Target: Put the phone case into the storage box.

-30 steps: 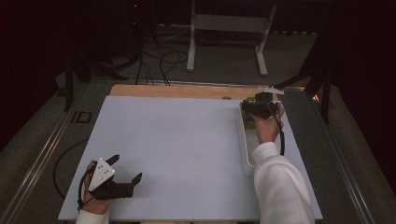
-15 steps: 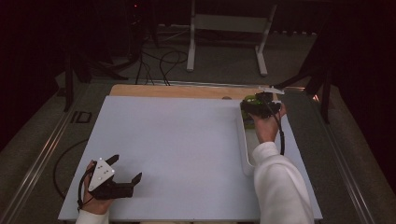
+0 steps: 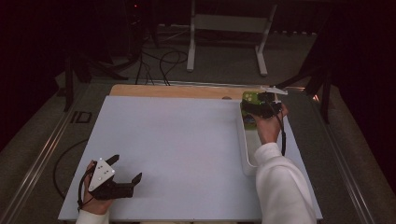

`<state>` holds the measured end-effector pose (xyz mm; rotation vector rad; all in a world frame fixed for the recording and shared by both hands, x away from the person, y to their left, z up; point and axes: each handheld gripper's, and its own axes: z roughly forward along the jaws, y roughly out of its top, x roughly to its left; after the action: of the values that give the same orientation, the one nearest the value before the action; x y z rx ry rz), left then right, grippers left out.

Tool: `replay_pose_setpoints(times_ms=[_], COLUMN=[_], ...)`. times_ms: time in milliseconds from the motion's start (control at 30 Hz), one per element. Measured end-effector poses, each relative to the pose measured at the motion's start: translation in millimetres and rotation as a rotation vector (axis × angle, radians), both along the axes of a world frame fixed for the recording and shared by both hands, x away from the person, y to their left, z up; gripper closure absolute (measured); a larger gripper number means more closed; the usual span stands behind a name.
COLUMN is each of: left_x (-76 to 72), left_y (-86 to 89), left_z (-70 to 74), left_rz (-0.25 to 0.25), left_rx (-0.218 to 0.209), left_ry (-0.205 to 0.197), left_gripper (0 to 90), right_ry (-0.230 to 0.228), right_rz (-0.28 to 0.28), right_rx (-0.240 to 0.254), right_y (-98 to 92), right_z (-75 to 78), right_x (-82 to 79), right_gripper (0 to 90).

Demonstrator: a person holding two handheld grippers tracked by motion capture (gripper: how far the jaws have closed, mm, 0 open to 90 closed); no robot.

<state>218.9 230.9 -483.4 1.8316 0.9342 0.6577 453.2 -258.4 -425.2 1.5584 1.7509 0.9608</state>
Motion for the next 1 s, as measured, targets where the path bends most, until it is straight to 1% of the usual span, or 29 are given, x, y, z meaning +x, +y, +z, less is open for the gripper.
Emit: replay_pose_setpoints(times_ms=[133, 200, 333, 433, 500, 567, 633, 767, 900, 1000], left_x=[-0.1, 0.0, 0.0, 0.2, 0.2, 0.2, 0.2, 0.2, 0.5, 0.9], left_y=[-0.1, -0.4, -0.9, -1.1, -1.0, -0.9, -0.9, -0.4, -0.2, -0.1], left_z=[0.1, 0.2, 0.3, 0.3, 0.4, 0.5, 0.6, 1.2, 1.4, 1.7], left_rz=[0.000, 0.001, -0.001, -0.003, -0.003, -0.002, -0.002, 0.002, 0.008, 0.009], left_rx=[0.002, 0.001, 0.004, 0.004, 0.002, 0.001, 0.001, 0.001, -0.004, -0.005], left_ry=[0.001, 0.000, 0.001, 0.002, 0.002, 0.002, 0.003, 0.001, 0.002, 0.003], left_gripper=[0.1, 0.1, 0.1, 0.1, 0.1, 0.1, 0.1, 0.1, 0.0, 0.0], right_ry=[-0.002, -0.012, -0.023, -0.034, -0.044, -0.050, -0.064, -0.077, -0.087, -0.098], right_rz=[0.035, 0.059, 0.099, 0.129, 0.157, 0.163, 0.187, 0.230, 0.266, 0.293], right_rx=[-0.007, -0.006, 0.021, 0.016, 0.026, 0.030, 0.033, 0.035, 0.049, 0.071], right_y=[1.5, 2.4, 3.7, 6.8, 9.2, 10.1, 14.2, 19.1, 22.4, 23.5], right_z=[2.5, 5.2, 10.1, 13.2, 15.1, 15.8, 17.9, 18.6, 17.6, 17.1], right_x=[-5.6, -9.9, -17.2, -24.4, -30.6, -33.0, -43.0, -56.9, -71.7, -82.9], right_gripper=[6.9, 6.9, 6.9, 7.0, 7.0, 7.0, 7.0, 7.0, 7.0, 7.1])
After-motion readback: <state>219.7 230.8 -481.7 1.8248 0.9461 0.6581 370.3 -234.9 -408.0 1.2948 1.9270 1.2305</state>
